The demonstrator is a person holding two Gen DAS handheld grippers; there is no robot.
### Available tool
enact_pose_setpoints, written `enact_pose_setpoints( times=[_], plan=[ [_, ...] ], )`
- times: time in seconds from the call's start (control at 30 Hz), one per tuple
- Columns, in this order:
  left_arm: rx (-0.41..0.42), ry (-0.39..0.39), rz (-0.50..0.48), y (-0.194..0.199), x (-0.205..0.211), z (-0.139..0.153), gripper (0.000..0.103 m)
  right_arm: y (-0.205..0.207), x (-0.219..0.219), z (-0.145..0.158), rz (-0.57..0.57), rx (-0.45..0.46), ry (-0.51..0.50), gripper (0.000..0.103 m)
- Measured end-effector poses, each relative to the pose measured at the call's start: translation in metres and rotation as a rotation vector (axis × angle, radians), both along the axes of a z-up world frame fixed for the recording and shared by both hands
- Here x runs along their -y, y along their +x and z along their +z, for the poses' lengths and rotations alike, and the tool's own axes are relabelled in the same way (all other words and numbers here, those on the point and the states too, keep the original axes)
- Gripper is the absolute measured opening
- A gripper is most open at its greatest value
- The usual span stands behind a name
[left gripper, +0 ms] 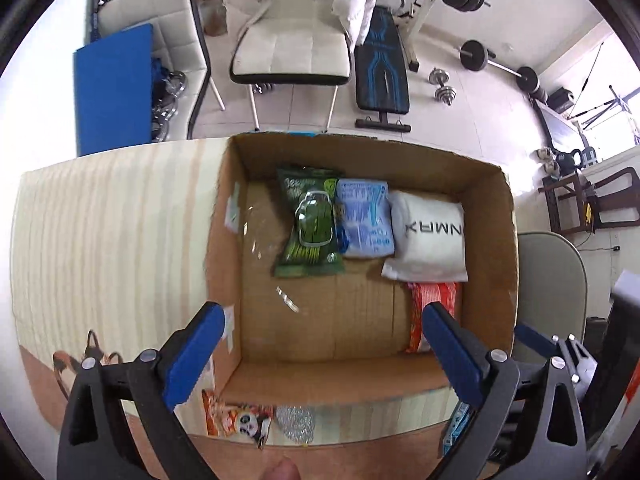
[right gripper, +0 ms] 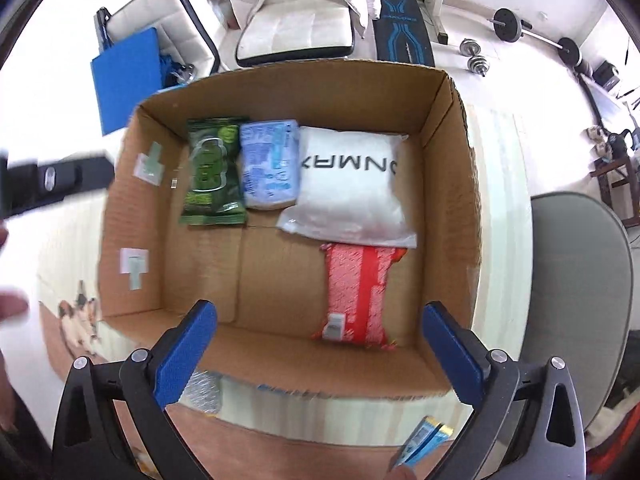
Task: Organize soft objects
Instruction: 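Grasp the orange seed bag with the left tool while the right grasps the silver scrubber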
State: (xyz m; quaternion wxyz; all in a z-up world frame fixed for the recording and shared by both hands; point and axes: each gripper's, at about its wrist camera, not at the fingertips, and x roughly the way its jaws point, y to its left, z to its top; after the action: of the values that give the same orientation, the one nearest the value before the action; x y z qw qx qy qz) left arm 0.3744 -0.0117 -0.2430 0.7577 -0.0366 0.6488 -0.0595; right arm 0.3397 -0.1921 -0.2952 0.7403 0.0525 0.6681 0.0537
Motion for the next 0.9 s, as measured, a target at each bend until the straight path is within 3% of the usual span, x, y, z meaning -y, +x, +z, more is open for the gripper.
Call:
enact_pose_setpoints(
  times=[0.2,0.3,0.4,0.5,0.6,0.73,0.83,0.9],
  plan=[
    [0.115,0.09,0.036,-0.046,-0.007,0.026,0.101,-0.026,0.004,0.018,-0.019,0.074,0.028,0.103],
    [0.14,0.15,0.093,-0.074,-0.02,0.023,0.101,-0.048,0.015,0.023,-0.025,0.078,0.037,0.103],
    [0.1,0.255,0.117,-0.1,-0.033,0.001,0.101,-0.078,0.02,0.015,-0.042,0.05,0.116,0.103],
    [-0.004,0.332,0.098,-0.122,-0.051,-0.043,0.101,-0.106,0.001,-0.011,-0.021,0.015,0.186,0.103],
    [-0.069,0.384,0.097,-0.139,-0.071,-0.071,0.101,-0.121,-0.039,-0.058,0.002,-0.096,0.254,0.103],
    [-0.153,0.337,0.139,-0.144,-0.103,-0.103,0.101,-0.121,-0.084,-0.099,0.007,-0.123,0.265,0.093],
    [-0.216,0.187,0.2,-0.139,-0.123,-0.123,0.101,-0.116,-0.111,-0.124,0.008,-0.137,0.253,0.081],
    [-0.228,0.11,0.227,-0.131,-0.131,-0.135,0.101,-0.115,-0.122,-0.135,0.004,-0.146,0.245,0.081]
  ],
)
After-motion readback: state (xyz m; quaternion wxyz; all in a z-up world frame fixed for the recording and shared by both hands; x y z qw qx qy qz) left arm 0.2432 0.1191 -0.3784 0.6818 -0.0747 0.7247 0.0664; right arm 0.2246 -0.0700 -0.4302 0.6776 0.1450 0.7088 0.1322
